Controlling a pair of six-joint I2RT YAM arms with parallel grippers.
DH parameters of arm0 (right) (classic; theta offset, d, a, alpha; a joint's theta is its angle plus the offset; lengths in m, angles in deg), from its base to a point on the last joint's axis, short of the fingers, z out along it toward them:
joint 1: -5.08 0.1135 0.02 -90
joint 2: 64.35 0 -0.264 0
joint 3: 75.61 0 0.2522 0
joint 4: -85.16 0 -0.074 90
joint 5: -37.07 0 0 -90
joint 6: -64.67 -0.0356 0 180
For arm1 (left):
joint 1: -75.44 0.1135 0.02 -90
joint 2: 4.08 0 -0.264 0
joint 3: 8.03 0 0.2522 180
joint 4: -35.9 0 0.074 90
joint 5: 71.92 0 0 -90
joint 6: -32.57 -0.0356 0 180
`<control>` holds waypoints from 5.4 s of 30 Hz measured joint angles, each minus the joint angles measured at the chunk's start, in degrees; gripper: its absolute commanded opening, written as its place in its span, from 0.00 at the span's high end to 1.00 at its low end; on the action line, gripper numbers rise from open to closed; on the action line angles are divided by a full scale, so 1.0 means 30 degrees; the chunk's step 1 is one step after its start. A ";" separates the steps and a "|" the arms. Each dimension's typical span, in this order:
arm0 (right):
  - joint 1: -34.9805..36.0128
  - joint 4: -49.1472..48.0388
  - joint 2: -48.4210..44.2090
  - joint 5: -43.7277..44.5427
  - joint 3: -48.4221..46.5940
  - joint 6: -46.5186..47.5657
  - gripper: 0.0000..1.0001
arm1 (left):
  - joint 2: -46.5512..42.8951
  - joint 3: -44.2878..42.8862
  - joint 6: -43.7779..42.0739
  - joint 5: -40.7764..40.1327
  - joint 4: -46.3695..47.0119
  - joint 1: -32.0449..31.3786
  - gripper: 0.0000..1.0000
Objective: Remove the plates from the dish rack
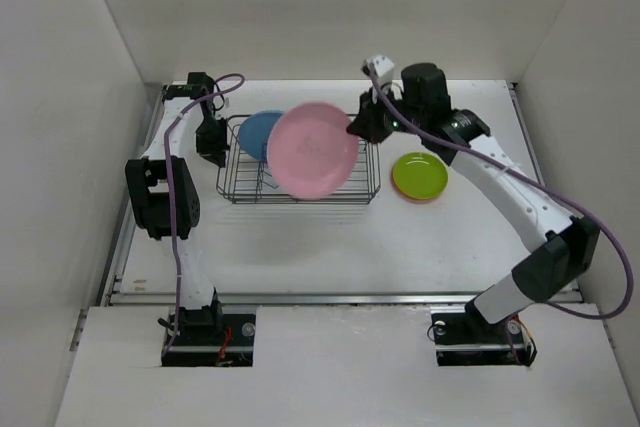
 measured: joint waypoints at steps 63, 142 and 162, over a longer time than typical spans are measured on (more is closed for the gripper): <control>0.3206 0.0874 1.6028 0.7424 -1.2342 0.0372 0.92 | 0.0743 -0.1042 0.0233 0.0619 -0.0925 0.0364 1.00; -0.1253 0.7104 -1.0484 3.1416 0.4401 -0.8488 0.00 | -0.3803 -0.2433 0.1690 -0.4408 0.0204 0.1377 0.00; -0.1268 0.7133 -1.1788 3.4957 0.6550 -0.8976 0.00 | -0.6528 -0.2594 0.4167 -0.8765 -0.0226 0.5391 0.00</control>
